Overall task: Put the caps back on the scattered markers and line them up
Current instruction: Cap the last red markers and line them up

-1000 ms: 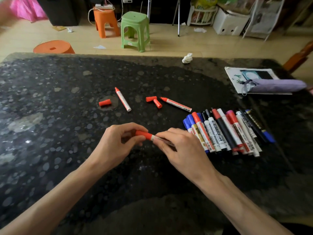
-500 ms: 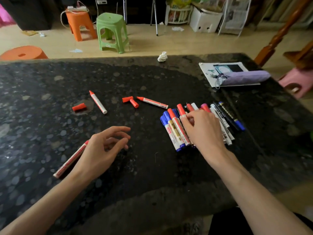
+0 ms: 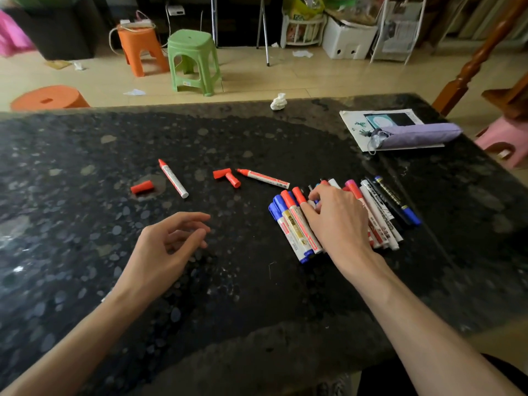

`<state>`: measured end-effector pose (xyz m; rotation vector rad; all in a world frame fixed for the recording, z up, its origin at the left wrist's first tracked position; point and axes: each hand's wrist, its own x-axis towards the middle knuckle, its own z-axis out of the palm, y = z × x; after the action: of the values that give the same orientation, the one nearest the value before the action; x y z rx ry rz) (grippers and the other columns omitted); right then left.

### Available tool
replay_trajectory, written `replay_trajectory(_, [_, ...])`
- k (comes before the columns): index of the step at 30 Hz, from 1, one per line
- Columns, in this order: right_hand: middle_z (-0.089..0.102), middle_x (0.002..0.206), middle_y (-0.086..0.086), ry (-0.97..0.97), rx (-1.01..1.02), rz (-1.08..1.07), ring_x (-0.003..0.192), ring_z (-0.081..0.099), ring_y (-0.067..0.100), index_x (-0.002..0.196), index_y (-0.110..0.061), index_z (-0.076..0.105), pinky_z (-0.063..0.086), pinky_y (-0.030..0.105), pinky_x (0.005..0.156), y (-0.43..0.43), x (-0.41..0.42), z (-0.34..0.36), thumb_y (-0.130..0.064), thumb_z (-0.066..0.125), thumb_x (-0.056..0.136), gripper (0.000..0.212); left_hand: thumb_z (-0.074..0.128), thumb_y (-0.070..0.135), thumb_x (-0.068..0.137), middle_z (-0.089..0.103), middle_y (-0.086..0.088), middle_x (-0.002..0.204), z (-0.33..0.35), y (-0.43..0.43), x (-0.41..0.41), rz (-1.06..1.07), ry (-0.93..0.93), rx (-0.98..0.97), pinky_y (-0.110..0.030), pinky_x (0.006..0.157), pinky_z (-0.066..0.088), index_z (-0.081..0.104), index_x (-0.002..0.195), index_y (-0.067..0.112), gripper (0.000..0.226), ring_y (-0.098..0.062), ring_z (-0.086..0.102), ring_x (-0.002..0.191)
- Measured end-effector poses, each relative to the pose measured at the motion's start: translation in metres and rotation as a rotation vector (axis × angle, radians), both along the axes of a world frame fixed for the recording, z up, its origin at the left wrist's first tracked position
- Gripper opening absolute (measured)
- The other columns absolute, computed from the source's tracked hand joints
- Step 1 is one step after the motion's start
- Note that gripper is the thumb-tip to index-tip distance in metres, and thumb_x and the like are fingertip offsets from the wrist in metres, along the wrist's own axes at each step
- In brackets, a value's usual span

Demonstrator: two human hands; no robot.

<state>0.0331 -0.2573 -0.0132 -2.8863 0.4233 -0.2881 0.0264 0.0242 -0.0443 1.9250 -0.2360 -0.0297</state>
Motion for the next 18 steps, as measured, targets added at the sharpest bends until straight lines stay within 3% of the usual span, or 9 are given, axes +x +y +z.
replay_trajectory(4, [0.074, 0.097, -0.003, -0.029, 0.009, 0.006, 0.088, 0.067, 0.015, 0.113, -0.022, 0.069, 0.042, 0.030, 0.066, 0.005, 0.003, -0.005, -0.043, 0.059, 0.103, 0.025, 0.070, 0.011, 0.095, 0.077, 0.003, 0.099, 0.000, 0.012, 0.004, 0.052, 0.000, 0.043, -0.027, 0.080, 0.060, 0.074, 0.111, 0.026, 0.022, -0.013, 0.076, 0.085])
replay_trajectory(8, [0.071, 0.098, -0.002, -0.064, 0.017, 0.060, 0.090, 0.063, 0.014, 0.114, -0.023, 0.068, 0.037, 0.027, 0.067, 0.015, 0.005, -0.012, -0.047, 0.055, 0.104, 0.030, 0.080, 0.016, 0.087, 0.074, 0.014, 0.085, -0.005, 0.034, 0.011, 0.166, -0.090, 0.358, -0.029, 0.078, 0.056, 0.074, 0.101, 0.033, 0.022, -0.005, 0.070, 0.079])
replay_trajectory(11, [0.068, 0.108, 0.000, -0.046, 0.047, 0.136, 0.101, 0.064, 0.017, 0.123, -0.022, 0.067, 0.038, 0.026, 0.074, 0.028, 0.006, -0.013, -0.040, 0.060, 0.103, 0.028, 0.084, 0.029, 0.083, 0.071, 0.015, 0.088, -0.003, 0.053, 0.008, 0.210, -0.115, 0.522, -0.037, 0.080, 0.055, 0.072, 0.101, 0.033, 0.022, -0.010, 0.067, 0.084])
replay_trajectory(18, [0.061, 0.114, -0.007, 0.013, 0.154, 0.434, 0.107, 0.059, 0.012, 0.124, -0.031, 0.065, 0.046, 0.028, 0.081, 0.078, 0.009, -0.029, -0.048, 0.065, 0.097, 0.032, 0.081, 0.060, 0.075, 0.055, 0.017, 0.096, -0.011, 0.083, 0.002, 0.134, 0.082, 0.792, -0.034, 0.075, 0.049, 0.057, 0.110, 0.037, 0.048, -0.008, 0.057, 0.085])
